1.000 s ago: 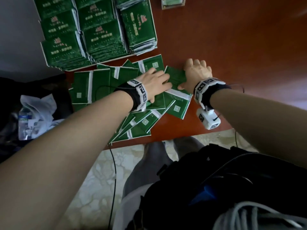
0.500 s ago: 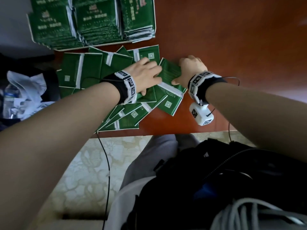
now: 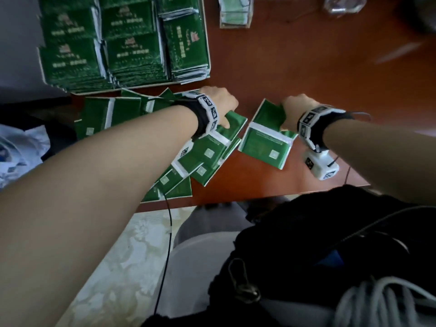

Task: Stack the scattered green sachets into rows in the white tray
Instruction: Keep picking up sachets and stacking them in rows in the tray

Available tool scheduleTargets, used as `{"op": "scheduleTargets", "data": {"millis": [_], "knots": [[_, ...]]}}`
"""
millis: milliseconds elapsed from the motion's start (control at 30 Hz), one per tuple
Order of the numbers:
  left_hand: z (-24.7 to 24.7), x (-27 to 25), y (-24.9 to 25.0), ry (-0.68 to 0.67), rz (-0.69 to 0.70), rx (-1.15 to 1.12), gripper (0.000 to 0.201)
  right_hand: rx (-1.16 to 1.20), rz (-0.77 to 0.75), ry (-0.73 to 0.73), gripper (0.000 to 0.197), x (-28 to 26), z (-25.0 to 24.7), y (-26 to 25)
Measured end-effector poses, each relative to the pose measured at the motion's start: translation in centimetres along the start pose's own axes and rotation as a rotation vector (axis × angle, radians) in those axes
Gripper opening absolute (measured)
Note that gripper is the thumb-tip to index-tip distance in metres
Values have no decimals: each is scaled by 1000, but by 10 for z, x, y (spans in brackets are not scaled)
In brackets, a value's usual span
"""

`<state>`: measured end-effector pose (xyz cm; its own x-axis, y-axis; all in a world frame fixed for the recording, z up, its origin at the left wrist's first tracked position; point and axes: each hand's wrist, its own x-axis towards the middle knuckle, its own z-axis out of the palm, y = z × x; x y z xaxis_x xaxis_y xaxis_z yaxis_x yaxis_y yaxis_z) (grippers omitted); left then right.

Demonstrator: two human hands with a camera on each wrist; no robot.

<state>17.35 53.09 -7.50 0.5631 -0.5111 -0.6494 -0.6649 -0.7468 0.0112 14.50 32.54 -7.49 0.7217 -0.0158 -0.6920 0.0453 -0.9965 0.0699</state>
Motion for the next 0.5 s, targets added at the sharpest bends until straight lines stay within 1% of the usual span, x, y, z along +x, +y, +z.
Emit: {"op": "scheduleTargets", "data": {"millis": [67, 133, 200, 333, 433, 500], "knots": [[-9, 11, 5, -2, -21, -123, 51, -31, 34, 6, 19, -3, 6, 26], [-20, 22, 12, 20, -15, -177, 51, -46, 72, 6, 14, -6, 11, 50], [-29, 33, 22, 44, -4, -196, 49, -55, 91, 1, 14, -9, 16, 70], [-43, 55, 48, 74, -31, -199, 50, -107, 61, 17, 15, -11, 15, 100], [-51, 70, 70, 74, -81, -232, 51, -168, 28, 33, 19, -8, 9, 125], [-57, 79, 83, 73, -139, -280, 52, -224, -10, 54, 21, -5, 2, 144]]}}
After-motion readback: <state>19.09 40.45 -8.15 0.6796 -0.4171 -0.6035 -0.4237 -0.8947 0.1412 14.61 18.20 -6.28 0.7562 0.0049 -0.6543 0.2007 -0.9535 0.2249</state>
